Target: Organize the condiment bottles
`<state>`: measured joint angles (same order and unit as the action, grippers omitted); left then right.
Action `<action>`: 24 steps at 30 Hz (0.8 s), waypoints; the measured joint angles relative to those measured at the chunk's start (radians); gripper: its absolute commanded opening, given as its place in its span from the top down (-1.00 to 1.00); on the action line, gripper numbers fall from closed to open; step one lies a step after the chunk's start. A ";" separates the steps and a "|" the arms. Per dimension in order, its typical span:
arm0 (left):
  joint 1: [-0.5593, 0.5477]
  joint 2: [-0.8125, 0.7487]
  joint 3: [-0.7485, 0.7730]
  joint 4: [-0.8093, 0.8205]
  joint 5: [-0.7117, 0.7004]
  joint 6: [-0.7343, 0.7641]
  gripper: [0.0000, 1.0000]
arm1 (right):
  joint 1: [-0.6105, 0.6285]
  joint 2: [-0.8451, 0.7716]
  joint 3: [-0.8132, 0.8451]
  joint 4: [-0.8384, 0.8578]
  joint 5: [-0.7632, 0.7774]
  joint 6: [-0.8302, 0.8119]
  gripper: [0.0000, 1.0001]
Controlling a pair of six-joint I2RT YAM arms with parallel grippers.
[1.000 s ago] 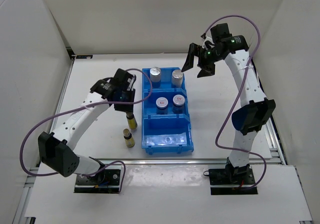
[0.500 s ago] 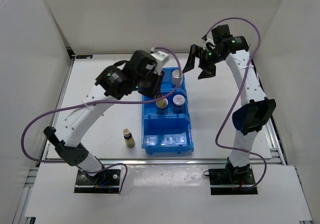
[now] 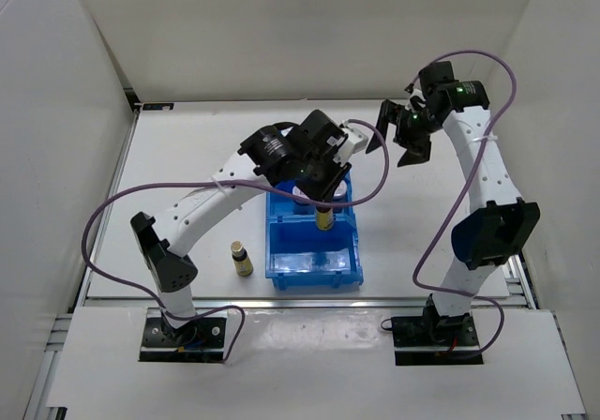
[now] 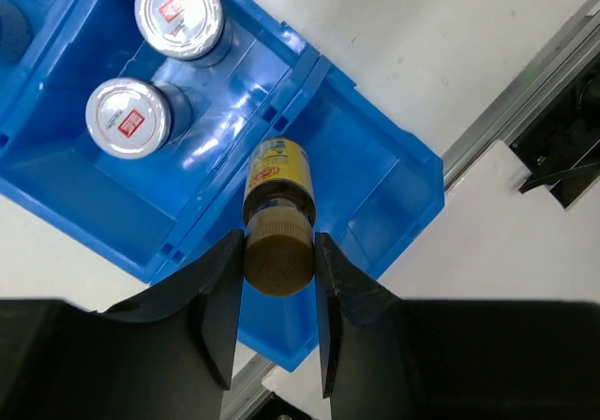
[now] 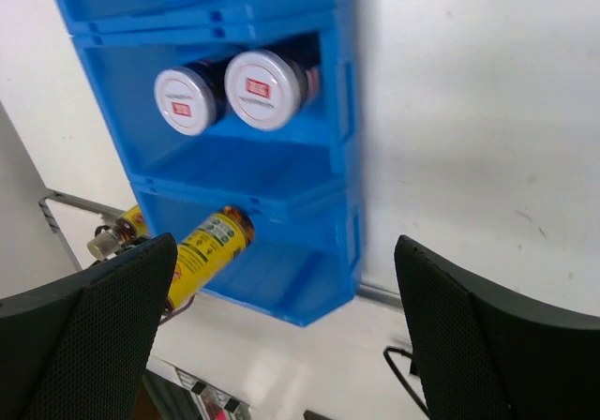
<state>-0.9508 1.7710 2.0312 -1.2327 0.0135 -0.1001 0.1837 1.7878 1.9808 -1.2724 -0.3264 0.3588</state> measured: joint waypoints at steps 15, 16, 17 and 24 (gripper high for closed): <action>0.000 0.072 0.035 0.115 0.087 -0.010 0.77 | -0.026 -0.101 -0.134 -0.018 0.053 0.000 -1.00; -0.002 0.072 0.030 0.129 0.085 -0.012 0.77 | -0.026 -0.102 -0.134 -0.018 0.055 0.000 -1.00; -0.004 0.072 0.027 0.141 0.082 -0.013 0.77 | -0.026 -0.103 -0.134 -0.018 0.056 0.000 -1.00; -0.047 0.087 0.025 0.198 0.050 -0.018 0.77 | -0.029 -0.105 -0.134 -0.024 0.057 0.000 -1.00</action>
<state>-0.9977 1.8576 2.0560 -1.0351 0.0631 -0.1181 0.1543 1.6829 1.8473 -1.2961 -0.2691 0.3592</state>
